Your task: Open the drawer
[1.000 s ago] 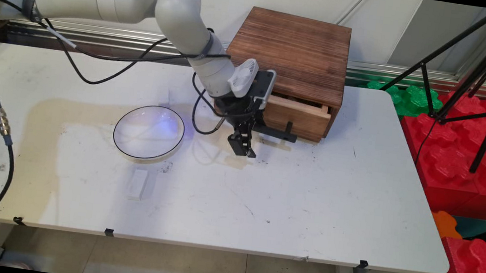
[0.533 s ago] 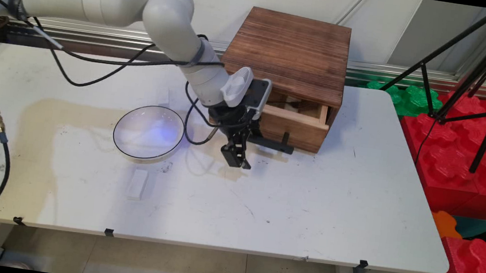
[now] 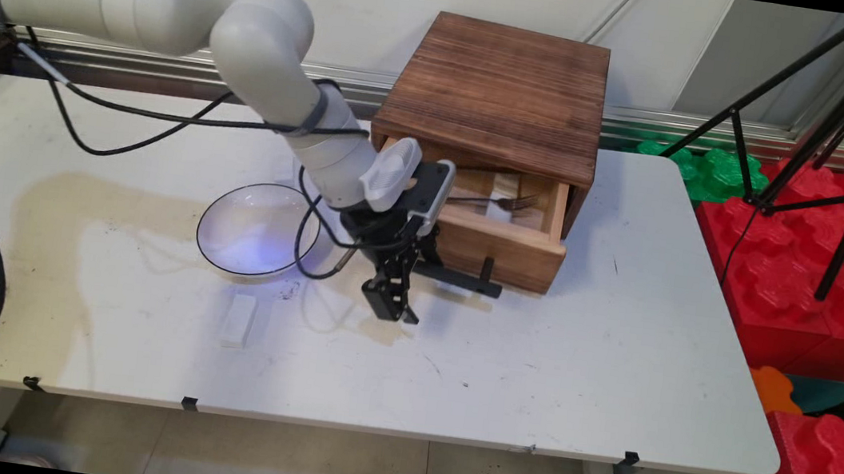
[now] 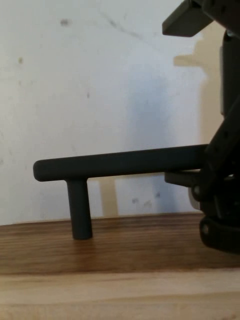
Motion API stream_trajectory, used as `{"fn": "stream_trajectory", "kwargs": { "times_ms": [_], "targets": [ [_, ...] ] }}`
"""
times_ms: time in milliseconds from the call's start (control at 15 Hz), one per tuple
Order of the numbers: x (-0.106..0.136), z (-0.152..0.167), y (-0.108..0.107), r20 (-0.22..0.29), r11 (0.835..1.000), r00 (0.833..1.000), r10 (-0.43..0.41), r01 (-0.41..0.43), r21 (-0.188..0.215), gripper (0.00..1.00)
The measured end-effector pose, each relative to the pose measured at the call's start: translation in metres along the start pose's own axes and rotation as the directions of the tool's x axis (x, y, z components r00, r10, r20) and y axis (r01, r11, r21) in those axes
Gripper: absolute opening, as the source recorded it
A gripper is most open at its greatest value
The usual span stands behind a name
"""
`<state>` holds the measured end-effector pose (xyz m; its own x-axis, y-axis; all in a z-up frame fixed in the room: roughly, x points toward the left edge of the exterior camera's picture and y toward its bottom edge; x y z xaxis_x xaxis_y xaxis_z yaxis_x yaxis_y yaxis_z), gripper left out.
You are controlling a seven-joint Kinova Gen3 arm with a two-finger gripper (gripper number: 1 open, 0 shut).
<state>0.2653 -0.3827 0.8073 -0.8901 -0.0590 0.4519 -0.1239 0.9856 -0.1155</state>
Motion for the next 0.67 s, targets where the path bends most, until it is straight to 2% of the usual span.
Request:
{"fn": "stream_trajectory", "kwargs": {
  "times_ms": [667],
  "targets": [
    [0.003,-0.007,0.043,-0.015,0.999,1.000,0.006,-0.007,-0.035,1.00]
  ]
}}
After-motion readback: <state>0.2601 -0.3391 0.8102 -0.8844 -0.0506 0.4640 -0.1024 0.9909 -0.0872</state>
